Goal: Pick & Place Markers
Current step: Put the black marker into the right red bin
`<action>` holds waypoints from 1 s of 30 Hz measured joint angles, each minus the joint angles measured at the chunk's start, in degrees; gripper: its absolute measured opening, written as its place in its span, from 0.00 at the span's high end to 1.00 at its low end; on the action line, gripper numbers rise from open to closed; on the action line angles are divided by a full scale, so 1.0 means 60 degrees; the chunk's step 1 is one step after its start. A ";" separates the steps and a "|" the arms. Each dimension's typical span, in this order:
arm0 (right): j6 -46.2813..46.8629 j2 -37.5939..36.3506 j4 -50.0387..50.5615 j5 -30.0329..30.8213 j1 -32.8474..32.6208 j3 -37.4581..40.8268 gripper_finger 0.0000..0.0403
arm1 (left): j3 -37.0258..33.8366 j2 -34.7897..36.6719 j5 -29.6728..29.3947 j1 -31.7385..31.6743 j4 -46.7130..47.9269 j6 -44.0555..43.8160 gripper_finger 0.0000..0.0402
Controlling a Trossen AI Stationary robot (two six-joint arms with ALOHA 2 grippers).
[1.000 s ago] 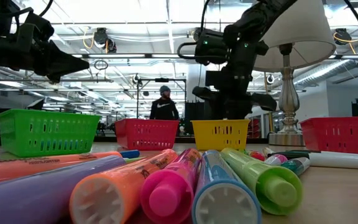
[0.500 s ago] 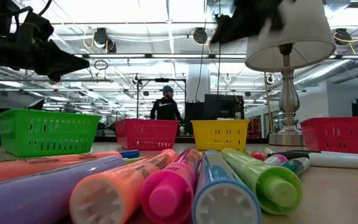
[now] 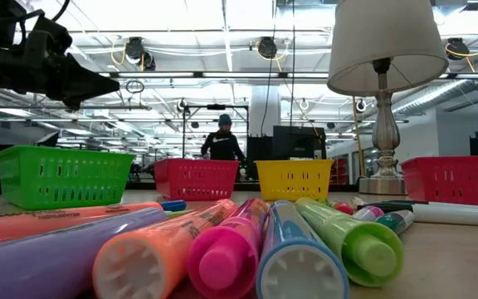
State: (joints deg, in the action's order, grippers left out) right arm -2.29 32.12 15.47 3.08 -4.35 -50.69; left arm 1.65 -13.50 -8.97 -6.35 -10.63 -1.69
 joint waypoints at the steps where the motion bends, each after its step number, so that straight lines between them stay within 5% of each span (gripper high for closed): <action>1: 0.0315 -0.0276 -0.0408 0.0229 -0.0070 0.0508 0.98 | 0.0000 0.0000 -0.0033 0.0000 -0.0001 -0.0011 0.92; 7: 0.1058 -0.0942 -0.4504 -0.0274 -0.0348 0.3840 0.99 | 0.0000 0.0000 -0.0475 0.0000 -0.0001 -0.0068 0.92; 14: 0.1272 -0.0116 -0.9850 -0.0773 -0.0668 0.6822 1.00 | 0.0000 0.0000 -0.0542 0.0000 -0.0022 -0.0055 0.92; 20: 0.1422 0.0208 -1.1120 -0.0507 -0.0687 0.7687 1.00 | 0.0000 0.0000 -0.1156 0.0000 -0.0018 -0.0022 0.92; 30: 0.0664 0.0513 -1.0721 -0.0427 -0.0687 0.7711 1.00 | 0.0000 0.0000 -0.1036 0.0000 -0.0284 -0.0565 0.92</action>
State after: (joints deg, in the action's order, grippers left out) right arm 1.69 35.20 -48.85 0.52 -8.47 -4.43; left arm 1.65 -13.50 -15.19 -6.35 -12.33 -5.08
